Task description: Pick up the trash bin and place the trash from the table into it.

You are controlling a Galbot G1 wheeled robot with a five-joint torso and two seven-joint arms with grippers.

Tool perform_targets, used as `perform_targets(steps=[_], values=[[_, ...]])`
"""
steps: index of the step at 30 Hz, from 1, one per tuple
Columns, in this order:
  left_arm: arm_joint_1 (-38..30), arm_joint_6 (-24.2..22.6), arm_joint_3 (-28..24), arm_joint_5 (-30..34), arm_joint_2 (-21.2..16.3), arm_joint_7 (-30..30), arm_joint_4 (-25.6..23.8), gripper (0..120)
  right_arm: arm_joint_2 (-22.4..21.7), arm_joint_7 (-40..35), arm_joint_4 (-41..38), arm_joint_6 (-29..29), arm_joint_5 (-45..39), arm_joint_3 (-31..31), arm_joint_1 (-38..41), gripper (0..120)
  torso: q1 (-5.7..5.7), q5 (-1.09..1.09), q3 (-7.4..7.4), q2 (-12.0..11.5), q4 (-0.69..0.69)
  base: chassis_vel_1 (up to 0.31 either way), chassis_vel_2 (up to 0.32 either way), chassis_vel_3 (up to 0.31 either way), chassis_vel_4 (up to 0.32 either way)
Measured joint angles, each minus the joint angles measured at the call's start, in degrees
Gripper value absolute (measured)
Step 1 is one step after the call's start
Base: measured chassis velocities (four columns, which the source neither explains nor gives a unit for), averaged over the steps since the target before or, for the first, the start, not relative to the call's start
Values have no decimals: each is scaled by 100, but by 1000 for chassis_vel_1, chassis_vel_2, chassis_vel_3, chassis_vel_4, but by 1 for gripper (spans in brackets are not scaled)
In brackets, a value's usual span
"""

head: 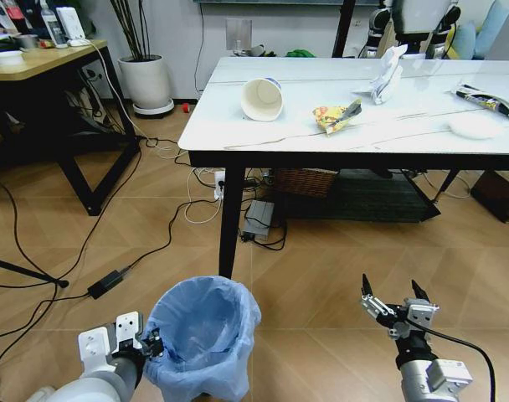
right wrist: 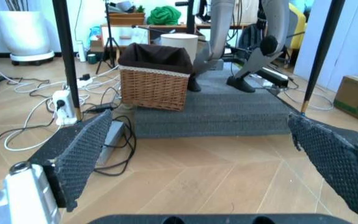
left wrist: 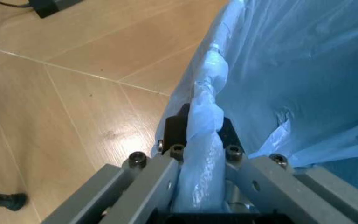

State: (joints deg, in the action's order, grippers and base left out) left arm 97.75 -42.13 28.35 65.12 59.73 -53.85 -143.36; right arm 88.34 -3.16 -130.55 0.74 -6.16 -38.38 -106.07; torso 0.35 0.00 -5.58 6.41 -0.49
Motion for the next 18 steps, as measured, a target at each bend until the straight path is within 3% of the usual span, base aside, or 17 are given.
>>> perform_targets(steps=[18], values=[[-40, 1, 81, 438, -148, 145, 9, 0, -125, -14, -198, -84, -277, 67, -117, 100, 89, 1, -304, 393, 0, 0, 0, 0, 0]])
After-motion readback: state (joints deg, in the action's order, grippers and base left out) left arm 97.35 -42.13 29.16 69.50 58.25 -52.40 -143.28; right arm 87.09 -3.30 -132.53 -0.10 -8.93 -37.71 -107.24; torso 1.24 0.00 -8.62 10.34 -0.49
